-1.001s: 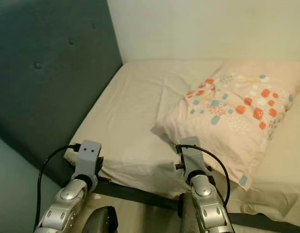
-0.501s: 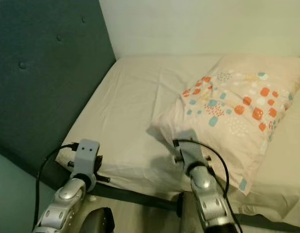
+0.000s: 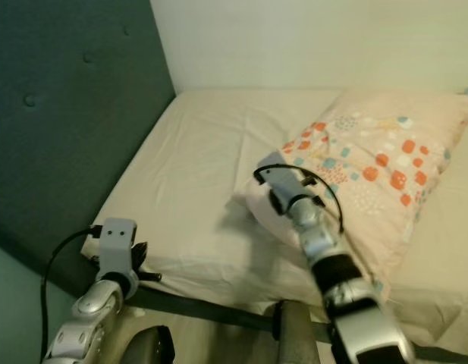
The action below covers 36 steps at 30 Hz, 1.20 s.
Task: Clean up the room
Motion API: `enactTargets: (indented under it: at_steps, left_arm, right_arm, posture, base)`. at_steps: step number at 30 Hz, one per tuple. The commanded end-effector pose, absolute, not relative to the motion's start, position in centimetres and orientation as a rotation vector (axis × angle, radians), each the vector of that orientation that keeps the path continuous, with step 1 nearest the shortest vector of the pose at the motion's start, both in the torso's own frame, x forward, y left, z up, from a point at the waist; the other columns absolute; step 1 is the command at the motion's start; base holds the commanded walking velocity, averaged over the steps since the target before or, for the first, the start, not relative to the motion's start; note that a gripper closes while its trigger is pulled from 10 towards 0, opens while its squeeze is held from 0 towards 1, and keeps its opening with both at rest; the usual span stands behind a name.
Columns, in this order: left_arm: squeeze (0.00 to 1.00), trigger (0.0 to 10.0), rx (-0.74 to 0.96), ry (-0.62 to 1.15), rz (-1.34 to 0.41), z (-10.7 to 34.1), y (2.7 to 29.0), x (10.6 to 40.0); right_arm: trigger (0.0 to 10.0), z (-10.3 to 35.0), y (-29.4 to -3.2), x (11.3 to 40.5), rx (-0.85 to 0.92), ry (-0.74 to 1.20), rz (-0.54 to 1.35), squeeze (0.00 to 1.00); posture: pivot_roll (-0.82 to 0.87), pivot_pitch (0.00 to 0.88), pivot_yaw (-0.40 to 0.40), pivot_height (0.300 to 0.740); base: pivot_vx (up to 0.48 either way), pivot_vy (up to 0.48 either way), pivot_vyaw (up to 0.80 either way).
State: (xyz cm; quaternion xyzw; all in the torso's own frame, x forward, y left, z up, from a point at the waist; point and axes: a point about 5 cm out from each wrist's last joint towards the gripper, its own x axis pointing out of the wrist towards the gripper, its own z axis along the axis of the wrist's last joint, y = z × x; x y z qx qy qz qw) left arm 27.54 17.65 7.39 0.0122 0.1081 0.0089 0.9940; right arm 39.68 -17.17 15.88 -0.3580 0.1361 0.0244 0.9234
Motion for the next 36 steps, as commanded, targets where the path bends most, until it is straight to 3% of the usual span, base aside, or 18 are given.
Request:
enactTargets:
  at_steps: [1,7,14,20,36]
  left_arm:
    - [0.0,10.0,0.004,0.229,0.019,7.2,17.6,27.1]
    - [0.0,10.0,0.006,0.219,0.017,7.5,17.9,26.5]
    - [0.0,10.0,-0.003,0.191,0.008,8.2,18.2,25.8]
    - [0.0,10.0,-0.005,0.193,0.001,8.2,18.0,25.8]
    - [0.0,10.0,-0.054,0.189,-0.042,8.5,16.8,26.0]
  right_arm:
    - [10.0,14.9,-16.9,39.6,-0.748,0.344,0.077,1.0]
    - [10.0,14.7,-15.6,40.0,-0.753,0.363,0.165,1.0]
    - [10.0,14.6,-12.3,40.0,-0.579,0.366,0.317,1.0]
    - [10.0,14.1,-11.5,39.8,-0.588,0.398,0.364,1.0]
    - [10.0,11.6,-14.8,39.0,-0.847,0.442,0.267,1.0]
  posture:
    - [-0.08,0.169,0.0,0.574]
    - [-0.07,0.196,-0.017,0.574]
    - [-0.06,0.201,-0.029,0.574]
    - [-0.06,0.201,-0.031,0.574]
    - [-0.04,0.226,-0.037,0.574]
  base:
    - [0.0,0.0,0.0]
    - [0.0,0.0,0.0]
    - [0.0,0.0,0.0]
    - [0.0,0.0,0.0]
    - [0.0,0.0,0.0]
